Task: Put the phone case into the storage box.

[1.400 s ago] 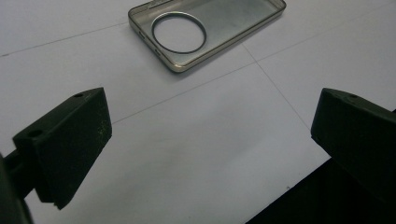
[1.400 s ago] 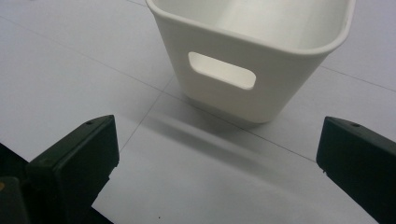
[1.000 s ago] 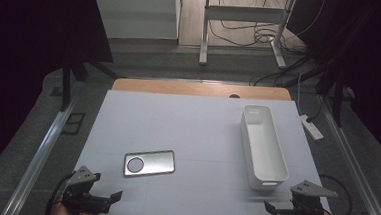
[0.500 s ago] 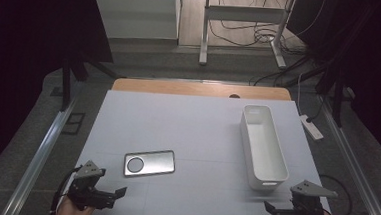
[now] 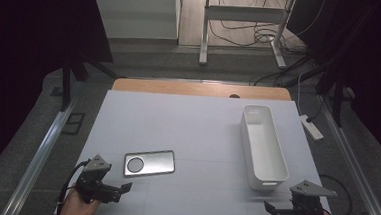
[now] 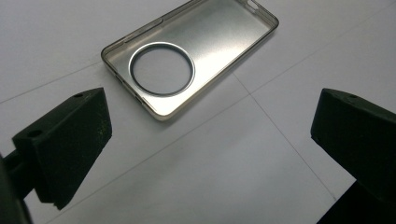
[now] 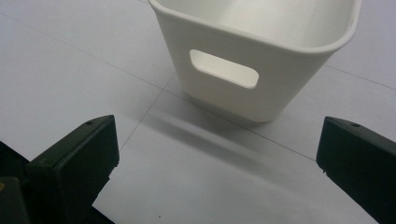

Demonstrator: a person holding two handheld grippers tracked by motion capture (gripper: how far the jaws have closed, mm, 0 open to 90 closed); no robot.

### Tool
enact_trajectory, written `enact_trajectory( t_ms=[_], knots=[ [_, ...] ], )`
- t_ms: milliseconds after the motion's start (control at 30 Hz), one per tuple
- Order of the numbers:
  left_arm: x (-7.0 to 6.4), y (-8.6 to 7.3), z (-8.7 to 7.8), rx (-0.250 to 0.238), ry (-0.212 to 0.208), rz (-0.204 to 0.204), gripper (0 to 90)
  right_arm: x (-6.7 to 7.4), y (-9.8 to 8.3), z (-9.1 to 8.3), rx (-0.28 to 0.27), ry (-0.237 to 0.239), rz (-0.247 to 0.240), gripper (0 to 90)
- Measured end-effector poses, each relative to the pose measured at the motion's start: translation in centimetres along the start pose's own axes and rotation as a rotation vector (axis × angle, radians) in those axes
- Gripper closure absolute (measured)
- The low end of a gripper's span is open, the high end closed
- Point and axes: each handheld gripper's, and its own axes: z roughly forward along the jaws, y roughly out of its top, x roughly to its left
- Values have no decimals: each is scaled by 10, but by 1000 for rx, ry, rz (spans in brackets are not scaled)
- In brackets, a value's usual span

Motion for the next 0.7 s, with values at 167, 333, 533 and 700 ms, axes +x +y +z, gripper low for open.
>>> enact_trajectory(
  t_ms=[167, 333, 533, 700],
  knots=[
    [2, 6, 5, 10, 0, 3, 0, 0, 0, 1, 6, 1, -1, 0],
    [3, 12, 9, 16, 3, 6, 0, 0, 0, 1, 13, 2, -3, 0],
    [4, 21, 14, 27, 0, 11, 0, 0, 0, 2, 15, 3, -6, 0],
    [4, 28, 20, 44, -1, 30, 0, 0, 1, 2, 18, 3, -7, 0]
  ],
)
